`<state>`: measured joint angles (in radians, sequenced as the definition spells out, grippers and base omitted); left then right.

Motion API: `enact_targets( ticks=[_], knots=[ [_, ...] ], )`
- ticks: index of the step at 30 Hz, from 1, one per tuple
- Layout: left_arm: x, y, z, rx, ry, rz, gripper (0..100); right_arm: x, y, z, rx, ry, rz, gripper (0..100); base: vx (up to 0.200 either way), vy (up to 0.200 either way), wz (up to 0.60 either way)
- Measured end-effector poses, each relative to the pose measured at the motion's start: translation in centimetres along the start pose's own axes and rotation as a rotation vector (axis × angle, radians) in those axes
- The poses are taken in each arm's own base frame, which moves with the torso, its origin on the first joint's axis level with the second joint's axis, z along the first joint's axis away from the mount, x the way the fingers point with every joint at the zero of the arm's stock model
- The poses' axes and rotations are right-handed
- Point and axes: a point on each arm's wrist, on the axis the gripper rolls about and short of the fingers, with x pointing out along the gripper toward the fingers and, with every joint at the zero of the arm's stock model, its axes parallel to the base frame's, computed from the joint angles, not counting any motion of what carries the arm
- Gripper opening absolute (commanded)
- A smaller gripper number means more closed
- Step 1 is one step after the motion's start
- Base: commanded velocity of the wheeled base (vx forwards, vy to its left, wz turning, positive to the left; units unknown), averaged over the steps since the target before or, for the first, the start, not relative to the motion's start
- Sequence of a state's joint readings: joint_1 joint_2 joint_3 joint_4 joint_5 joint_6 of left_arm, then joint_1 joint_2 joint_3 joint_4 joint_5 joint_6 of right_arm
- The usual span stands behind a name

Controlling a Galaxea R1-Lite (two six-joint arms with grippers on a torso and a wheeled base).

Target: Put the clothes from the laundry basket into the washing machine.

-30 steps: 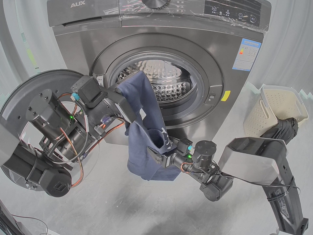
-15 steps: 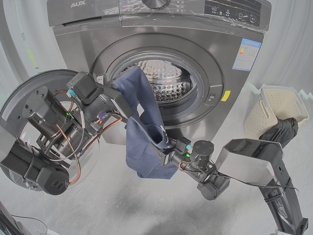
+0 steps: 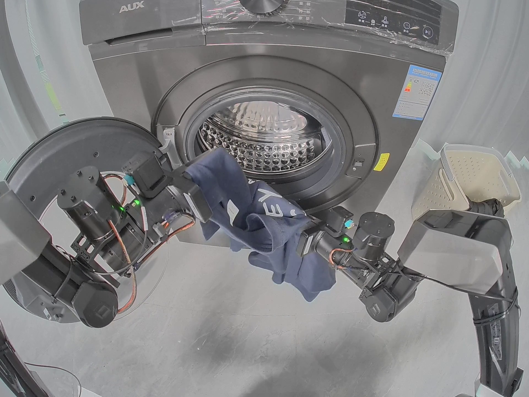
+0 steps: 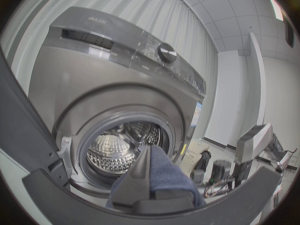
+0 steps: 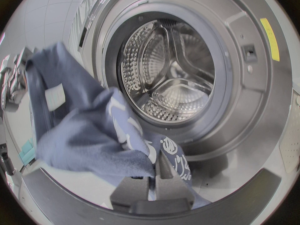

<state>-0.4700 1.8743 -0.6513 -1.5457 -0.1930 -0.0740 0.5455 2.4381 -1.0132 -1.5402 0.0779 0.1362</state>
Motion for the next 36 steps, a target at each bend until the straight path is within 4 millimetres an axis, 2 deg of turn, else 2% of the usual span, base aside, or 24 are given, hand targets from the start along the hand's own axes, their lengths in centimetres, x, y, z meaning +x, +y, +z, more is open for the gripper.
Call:
enact_targets(
  ticks=[11,18,19,31,36],
  knots=[
    [-1.3,0.8,-3.5,-0.011,0.141,-0.015,0,-0.3,2.5,5.6,0.007,-0.131,0.017,0,0.000,0.000,0.00],
    [-2.0,1.0,-5.8,0.020,0.226,-0.032,0,-0.8,4.5,7.6,0.023,-0.178,0.051,0,0.000,0.000,0.00],
    [-2.0,1.2,-6.0,0.021,0.232,-0.030,100,-0.8,4.7,7.7,0.024,-0.179,0.054,0,0.000,0.000,0.00],
    [-3.0,1.2,-7.6,0.002,0.306,-0.042,100,-1.1,5.0,8.3,0.025,-0.187,0.059,0,0.000,0.000,0.00],
    [-3.6,0.9,-7.9,0.017,0.333,-0.070,100,-0.9,4.4,8.4,0.021,-0.192,0.047,0,0.000,0.000,0.00]
  ],
)
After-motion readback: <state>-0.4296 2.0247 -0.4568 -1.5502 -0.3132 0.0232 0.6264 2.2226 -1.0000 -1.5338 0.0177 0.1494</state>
